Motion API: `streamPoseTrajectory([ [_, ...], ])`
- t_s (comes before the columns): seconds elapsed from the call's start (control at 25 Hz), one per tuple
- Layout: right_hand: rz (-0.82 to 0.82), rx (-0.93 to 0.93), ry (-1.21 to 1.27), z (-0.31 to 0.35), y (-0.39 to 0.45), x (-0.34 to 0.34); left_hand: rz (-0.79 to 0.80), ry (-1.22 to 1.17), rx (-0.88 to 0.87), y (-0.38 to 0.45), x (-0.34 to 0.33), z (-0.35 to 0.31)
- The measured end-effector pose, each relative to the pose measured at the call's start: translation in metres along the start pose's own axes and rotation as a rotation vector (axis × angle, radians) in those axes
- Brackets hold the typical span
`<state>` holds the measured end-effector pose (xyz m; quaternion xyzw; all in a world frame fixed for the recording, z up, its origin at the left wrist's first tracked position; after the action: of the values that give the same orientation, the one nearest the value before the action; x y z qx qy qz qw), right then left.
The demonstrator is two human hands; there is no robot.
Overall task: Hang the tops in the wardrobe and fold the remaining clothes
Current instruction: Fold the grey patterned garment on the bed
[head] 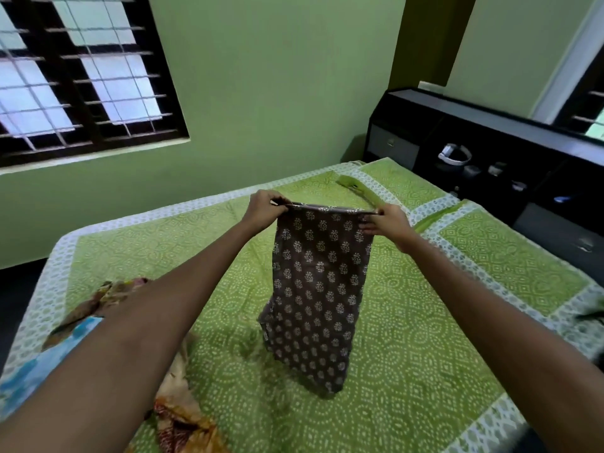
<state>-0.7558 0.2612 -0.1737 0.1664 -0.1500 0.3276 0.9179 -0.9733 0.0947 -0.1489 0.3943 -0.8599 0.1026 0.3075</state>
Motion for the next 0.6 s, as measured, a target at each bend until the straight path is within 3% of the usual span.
streamPoseTrajectory([
  [0.28,-0.143,0.005,-0.117,-0.086,0.094,0.051,-0.137,-0.030,0.063,0.088,-0.103,-0.030],
  [0.6,-0.280,0.123,-0.207,-0.107,0.118,0.094,-0.177,-0.143,0.035,0.124,-0.152,-0.057],
])
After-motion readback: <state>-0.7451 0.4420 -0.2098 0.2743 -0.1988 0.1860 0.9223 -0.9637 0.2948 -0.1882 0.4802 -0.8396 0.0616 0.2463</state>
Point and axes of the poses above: each hand's wrist, its own y-axis towards the middle knuckle, its own x-axis out of the back of the hand, z = x × y, the point moved 4 cm from there along y, towards the middle knuckle, and after that the axes turned 15 degrees about x, right-handed, at the moved point
